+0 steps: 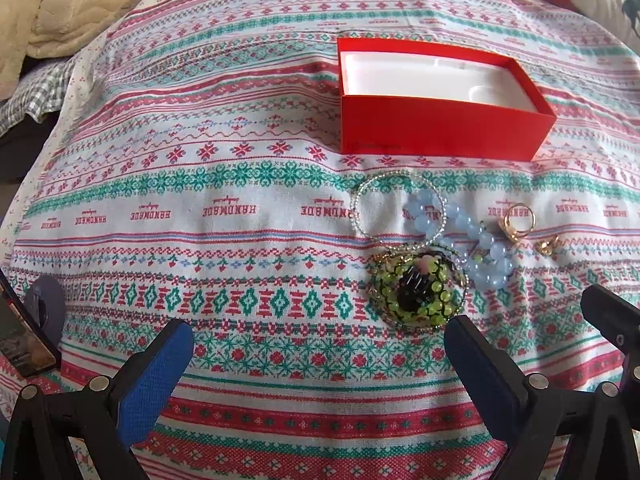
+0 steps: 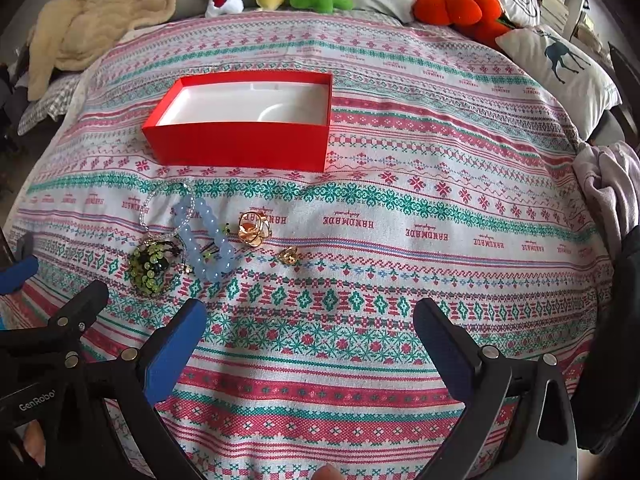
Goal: Organize jewelry
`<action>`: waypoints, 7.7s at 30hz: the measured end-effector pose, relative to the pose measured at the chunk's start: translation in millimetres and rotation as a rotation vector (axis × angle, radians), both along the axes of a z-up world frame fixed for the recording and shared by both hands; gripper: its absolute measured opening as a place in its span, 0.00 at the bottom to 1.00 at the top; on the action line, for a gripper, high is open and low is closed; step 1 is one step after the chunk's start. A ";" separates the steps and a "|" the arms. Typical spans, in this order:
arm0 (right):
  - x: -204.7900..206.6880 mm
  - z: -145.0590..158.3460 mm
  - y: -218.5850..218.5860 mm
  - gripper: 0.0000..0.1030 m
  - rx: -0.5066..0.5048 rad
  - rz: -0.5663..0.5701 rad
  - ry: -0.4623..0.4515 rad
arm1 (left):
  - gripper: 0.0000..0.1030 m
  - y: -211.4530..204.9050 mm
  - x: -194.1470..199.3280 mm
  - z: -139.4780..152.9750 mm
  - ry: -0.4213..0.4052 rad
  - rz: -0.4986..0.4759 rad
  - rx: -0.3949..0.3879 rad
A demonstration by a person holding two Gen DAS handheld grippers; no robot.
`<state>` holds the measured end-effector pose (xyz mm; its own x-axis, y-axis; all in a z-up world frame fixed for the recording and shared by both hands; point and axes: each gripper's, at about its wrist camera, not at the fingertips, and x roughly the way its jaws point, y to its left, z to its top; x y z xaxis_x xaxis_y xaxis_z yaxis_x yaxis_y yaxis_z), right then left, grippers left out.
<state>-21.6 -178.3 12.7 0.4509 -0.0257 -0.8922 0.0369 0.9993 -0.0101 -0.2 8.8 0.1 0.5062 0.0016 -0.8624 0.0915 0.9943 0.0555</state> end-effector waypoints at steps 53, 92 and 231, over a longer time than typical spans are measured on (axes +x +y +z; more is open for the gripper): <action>0.8 -1.9 -2.2 1.00 -0.004 0.000 0.006 | 1.00 2.5 0.3 -2.2 -0.003 0.004 0.002; 76.9 -25.7 -18.5 0.40 0.435 0.101 0.246 | 0.43 8.6 91.3 -31.4 0.264 -0.096 -0.355; 13.2 -5.4 -11.3 0.75 -0.021 0.199 0.013 | 0.34 16.5 26.1 -28.4 0.210 -0.219 -0.327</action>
